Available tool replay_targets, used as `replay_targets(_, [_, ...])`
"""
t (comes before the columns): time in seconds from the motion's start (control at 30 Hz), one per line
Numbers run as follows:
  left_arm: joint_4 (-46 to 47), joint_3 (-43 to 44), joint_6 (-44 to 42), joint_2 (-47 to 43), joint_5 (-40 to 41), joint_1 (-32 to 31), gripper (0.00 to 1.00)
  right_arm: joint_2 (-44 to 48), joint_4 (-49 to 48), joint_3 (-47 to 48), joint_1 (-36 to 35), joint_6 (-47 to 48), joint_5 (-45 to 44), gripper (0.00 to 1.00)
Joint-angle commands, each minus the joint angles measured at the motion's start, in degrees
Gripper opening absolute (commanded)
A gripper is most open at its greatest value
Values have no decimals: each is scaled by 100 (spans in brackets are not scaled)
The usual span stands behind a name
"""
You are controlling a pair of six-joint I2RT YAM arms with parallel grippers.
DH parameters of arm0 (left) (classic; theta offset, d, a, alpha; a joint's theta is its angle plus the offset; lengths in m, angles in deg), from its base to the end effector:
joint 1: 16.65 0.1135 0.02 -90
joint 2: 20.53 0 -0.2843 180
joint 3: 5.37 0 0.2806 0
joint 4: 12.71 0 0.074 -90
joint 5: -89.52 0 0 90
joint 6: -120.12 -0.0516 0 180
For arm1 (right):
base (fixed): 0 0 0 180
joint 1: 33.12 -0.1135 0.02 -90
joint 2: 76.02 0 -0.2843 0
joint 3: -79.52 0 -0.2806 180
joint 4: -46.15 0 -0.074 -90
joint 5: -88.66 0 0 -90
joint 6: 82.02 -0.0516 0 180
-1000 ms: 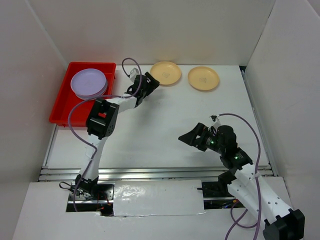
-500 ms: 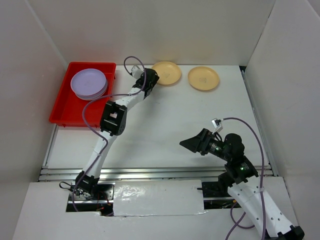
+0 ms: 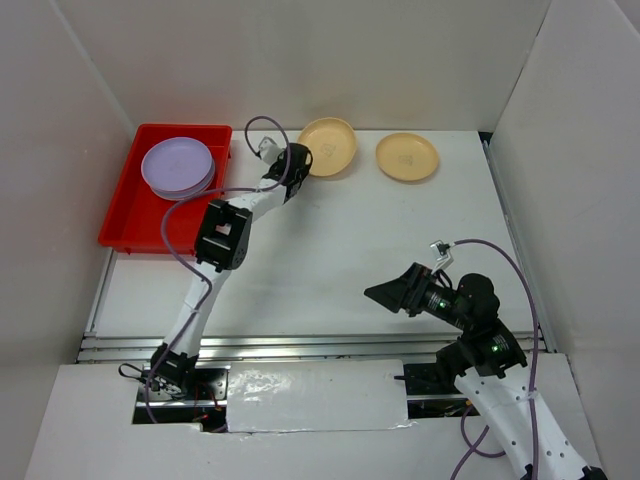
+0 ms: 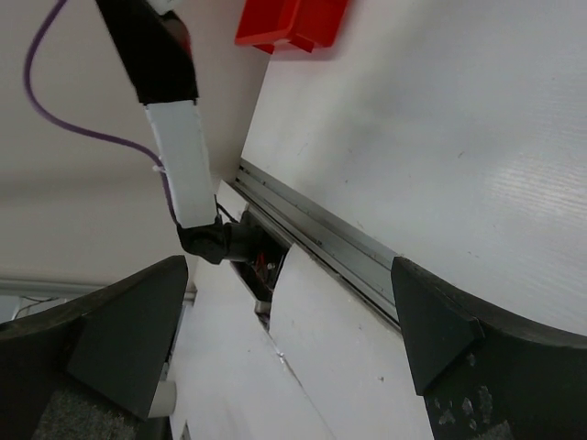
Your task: Place the plates into the plastic bin on the countertop
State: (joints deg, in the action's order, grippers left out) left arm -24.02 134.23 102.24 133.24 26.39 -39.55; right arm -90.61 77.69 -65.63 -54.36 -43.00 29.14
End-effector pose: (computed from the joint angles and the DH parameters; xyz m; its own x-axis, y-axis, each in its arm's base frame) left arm 0.6129 -0.2336 0.1188 -0.0943 -0.8817 -0.4622 -0.3860 0.4604 -0.7994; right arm 0.1064 0.0694 0.2591 -0.7176 0.4395 -0.5403 -0.3468 0.4473 0.8244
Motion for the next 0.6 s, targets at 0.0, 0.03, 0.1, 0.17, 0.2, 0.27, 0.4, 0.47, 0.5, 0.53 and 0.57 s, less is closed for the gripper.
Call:
replay_targets(0.0, [-262, -973, -119, -917, 195, 66, 0, 53, 189, 246, 5, 176, -68, 100])
replay_targets(0.03, [-271, -1506, -119, -1494, 213, 83, 0, 53, 250, 255, -3, 194, -77, 100])
replay_targets(0.1, [-358, -2062, -232, -2164, 274, 136, 0, 96, 373, 255, 14, 255, -112, 100])
replay_targets(0.17, [-455, -2749, -373, -3236, 275, 224, 0, 175, 435, 229, -3, 282, -209, 100])
replay_targets(0.2, [-795, -2855, -574, -3501, 153, 276, 0, 193, 505, 211, 14, 290, -253, 100])
replay_targets(0.27, [-1392, -2725, -978, -4202, 64, 504, 0, 237, 514, 184, 14, 299, -349, 100])
replay_targets(0.4, [-3457, -2005, -1235, -4812, 301, 1057, 0, 158, 444, 97, -12, 255, -516, 100])
replay_targets(0.47, [-4312, -1889, -1270, -5049, 240, 1628, 0, 88, 426, 79, -4, 185, -621, 100])
replay_targets(0.5, [-4418, -1976, -1331, -5155, 170, 1848, 0, 79, 427, 88, -12, 176, -631, 100])
replay_targets(0.53, [-4367, -2230, -1410, -5365, -48, 2268, 0, 105, 427, 96, -21, 133, -657, 100])
replay_targets(0.57, [-4280, -2363, -1646, -5462, -207, 2542, 0, 123, 453, 140, -21, 124, -727, 100])
